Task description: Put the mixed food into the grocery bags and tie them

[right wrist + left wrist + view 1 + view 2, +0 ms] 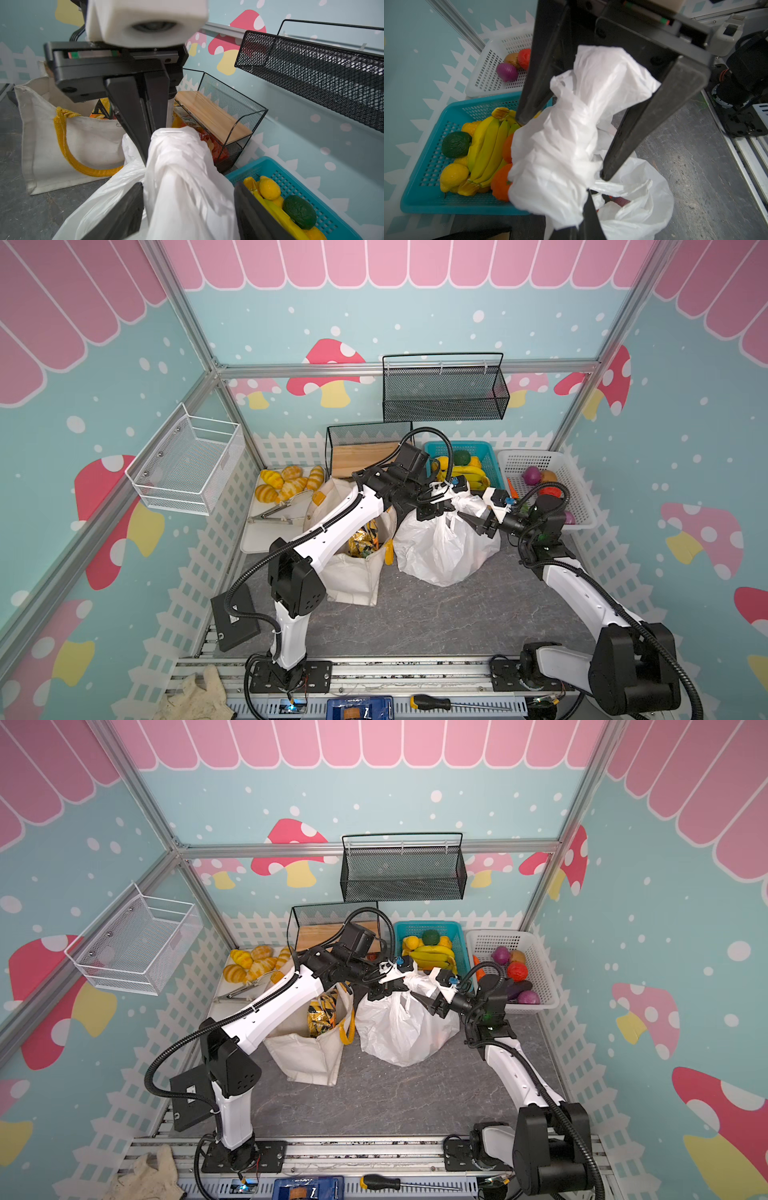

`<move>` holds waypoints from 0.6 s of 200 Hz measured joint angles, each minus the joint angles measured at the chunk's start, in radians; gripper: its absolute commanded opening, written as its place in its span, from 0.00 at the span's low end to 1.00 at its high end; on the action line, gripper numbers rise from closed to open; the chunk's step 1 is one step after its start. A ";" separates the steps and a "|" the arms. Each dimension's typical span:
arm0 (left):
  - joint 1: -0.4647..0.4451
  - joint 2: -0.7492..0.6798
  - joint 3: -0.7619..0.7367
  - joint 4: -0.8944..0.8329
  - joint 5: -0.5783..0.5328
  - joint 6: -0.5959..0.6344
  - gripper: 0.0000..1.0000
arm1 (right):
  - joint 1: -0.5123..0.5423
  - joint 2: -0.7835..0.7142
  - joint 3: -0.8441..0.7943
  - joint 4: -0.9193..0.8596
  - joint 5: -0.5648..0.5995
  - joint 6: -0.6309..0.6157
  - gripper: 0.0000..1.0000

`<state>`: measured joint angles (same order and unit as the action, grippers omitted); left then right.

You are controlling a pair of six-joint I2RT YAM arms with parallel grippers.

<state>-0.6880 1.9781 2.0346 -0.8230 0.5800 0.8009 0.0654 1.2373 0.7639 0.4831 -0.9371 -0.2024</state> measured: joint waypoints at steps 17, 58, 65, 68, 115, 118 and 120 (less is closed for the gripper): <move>0.000 0.001 0.001 -0.008 0.000 0.011 0.00 | 0.000 0.021 0.035 -0.017 -0.025 -0.007 0.58; 0.000 0.005 0.014 -0.016 0.000 0.019 0.00 | 0.000 0.067 0.074 -0.044 -0.070 -0.031 0.45; 0.000 0.005 0.015 -0.019 0.000 0.021 0.00 | 0.000 0.072 0.074 -0.049 -0.076 -0.033 0.43; 0.000 0.005 0.016 -0.019 0.000 0.022 0.00 | 0.000 0.074 0.074 -0.051 -0.078 -0.033 0.42; 0.000 0.018 0.032 -0.028 -0.003 0.022 0.00 | 0.005 0.091 0.076 -0.061 -0.102 -0.030 0.23; 0.000 0.019 0.033 -0.029 -0.004 0.022 0.00 | 0.006 0.091 0.076 -0.063 -0.103 -0.032 0.21; 0.000 0.020 0.035 -0.029 -0.005 0.021 0.00 | 0.007 0.092 0.077 -0.062 -0.102 -0.033 0.20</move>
<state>-0.6884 1.9980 2.0693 -0.8524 0.5755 0.8223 0.0727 1.3293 0.8406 0.4213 -1.0393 -0.2356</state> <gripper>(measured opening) 0.047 0.252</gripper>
